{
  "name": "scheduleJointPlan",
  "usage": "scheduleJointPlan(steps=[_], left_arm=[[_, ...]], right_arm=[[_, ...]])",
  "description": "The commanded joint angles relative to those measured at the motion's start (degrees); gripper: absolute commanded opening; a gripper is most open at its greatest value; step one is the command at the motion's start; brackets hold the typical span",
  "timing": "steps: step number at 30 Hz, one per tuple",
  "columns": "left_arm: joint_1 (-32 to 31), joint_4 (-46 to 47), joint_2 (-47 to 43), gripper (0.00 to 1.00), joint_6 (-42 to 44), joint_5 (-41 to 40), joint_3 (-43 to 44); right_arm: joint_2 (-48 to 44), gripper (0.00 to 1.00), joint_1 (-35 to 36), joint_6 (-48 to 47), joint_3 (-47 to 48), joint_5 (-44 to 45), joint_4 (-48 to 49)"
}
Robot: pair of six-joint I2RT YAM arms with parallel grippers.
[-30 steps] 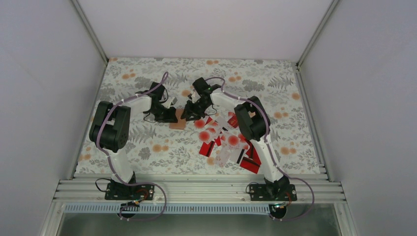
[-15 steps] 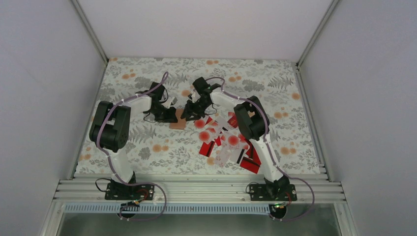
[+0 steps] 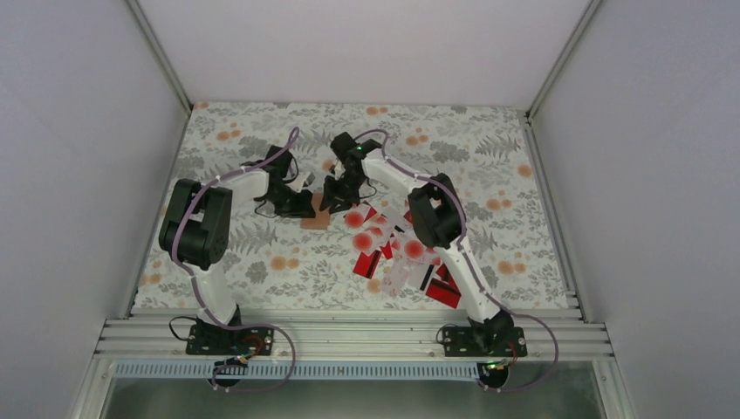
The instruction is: Put the credit cards into the card holder
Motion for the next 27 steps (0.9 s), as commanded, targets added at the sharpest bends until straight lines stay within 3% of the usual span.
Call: scheduleJointPlan(steps=[1,7,12,18,20,22,24,27], left_arm=[[-3.12,4.76,7.20,0.04,1.01,0.48,-3.39],[-3.14,4.48,5.88,0.04,0.76,0.47,-3.95],[-3.14,3.10,-0.23,0.06,-1.30,-0.49,-3.84],[-3.03,0.06,-9.83,0.12,-3.49,-4.58,-1.61],[-3.00,-1.54,-13.37,0.15,-3.80,-6.67,-0.13],[-2.90,-2.96,-16.73,0.23,-4.00,-9.56,1.70],[-2.72,-3.94,-20.82,0.44,-3.98,-12.65,3.41],[-2.27,-5.15,-25.90,0.70,-3.50,-17.51,6.13]], right_arm=[[14.97,0.26,9.94,0.44,2.46,12.27,0.69],[10.53,0.27,9.53,-1.50,1.82,14.96,2.18],[-2.64,0.31,7.58,-6.03,-7.36,13.85,10.42],[-16.83,0.38,6.74,-13.56,-8.90,16.35,14.35],[-21.71,0.47,6.44,-15.34,-10.30,18.34,15.89],[-26.74,0.62,5.95,-17.25,-12.27,20.62,17.40],[-32.48,0.80,5.44,-18.57,-14.13,24.01,18.16],[-39.12,0.90,4.55,-20.36,-16.87,31.72,18.09]])
